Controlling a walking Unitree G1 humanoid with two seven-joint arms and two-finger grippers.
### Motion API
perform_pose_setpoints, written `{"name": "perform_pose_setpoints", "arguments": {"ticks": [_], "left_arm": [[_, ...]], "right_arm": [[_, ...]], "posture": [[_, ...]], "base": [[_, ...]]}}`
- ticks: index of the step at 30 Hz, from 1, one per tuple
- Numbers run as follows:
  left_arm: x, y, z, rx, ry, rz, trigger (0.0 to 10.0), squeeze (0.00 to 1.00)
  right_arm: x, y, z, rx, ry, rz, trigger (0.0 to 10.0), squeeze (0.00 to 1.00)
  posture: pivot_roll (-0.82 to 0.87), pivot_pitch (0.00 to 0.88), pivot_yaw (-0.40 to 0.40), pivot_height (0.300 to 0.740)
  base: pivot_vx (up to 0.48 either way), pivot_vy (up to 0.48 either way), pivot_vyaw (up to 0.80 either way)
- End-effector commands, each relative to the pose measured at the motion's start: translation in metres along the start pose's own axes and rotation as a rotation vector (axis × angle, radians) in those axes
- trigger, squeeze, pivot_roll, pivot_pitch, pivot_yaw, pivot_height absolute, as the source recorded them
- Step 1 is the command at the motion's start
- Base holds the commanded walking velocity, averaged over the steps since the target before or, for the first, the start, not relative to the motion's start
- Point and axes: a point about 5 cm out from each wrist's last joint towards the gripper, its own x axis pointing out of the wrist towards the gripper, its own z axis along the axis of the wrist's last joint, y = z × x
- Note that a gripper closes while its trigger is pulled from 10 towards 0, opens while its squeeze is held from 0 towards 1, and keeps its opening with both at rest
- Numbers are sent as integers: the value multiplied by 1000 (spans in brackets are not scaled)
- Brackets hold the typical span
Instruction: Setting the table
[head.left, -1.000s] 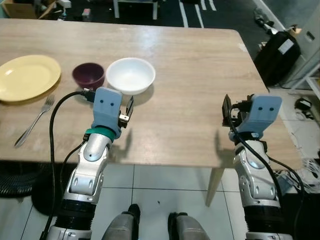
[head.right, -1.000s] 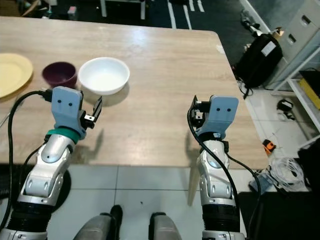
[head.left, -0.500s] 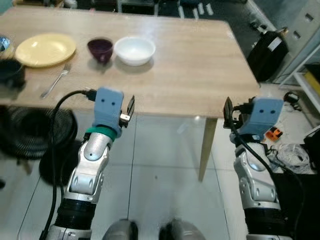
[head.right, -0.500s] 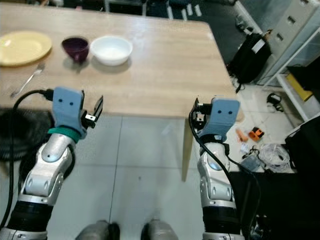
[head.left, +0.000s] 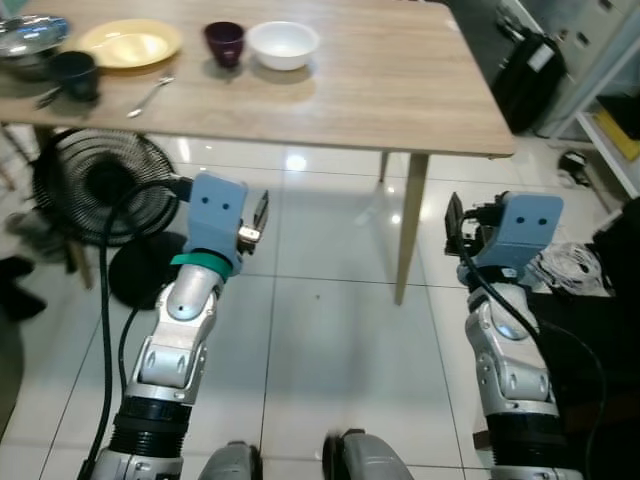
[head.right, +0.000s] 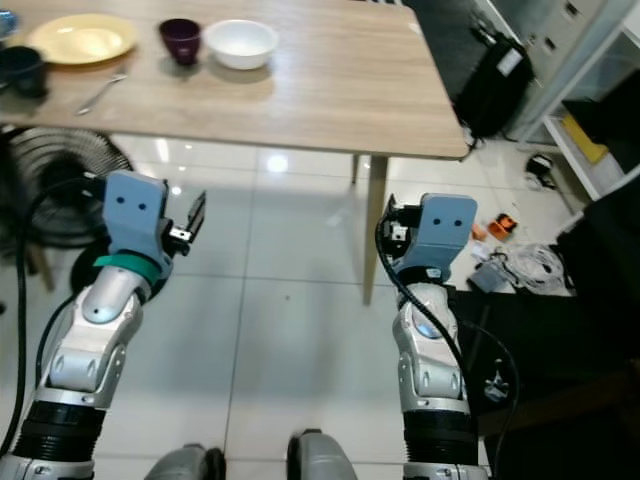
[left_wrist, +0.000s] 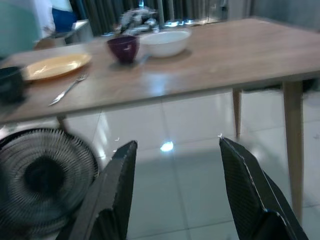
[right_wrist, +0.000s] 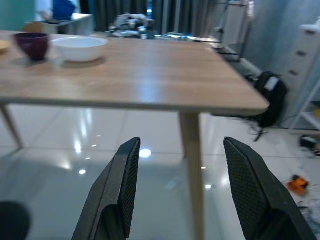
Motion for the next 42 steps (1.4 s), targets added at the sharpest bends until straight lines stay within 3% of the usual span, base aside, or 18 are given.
{"name": "perform_pose_setpoints", "arguments": {"ticks": [1, 42], "left_arm": [[0, -5, 0, -8, 5, -18, 10000, 0], [1, -11, 1, -15, -3, -39, 10000, 0]], "right_arm": [[-1, -7, 0, -6, 1, -22, 10000, 0], [-3, -9, 0, -22, 0, -24, 10000, 0]], "posture": [[-1, 0, 19, 740], [-15, 0, 22, 740]], "base": [[-480, 0, 0], [-480, 0, 0]]}}
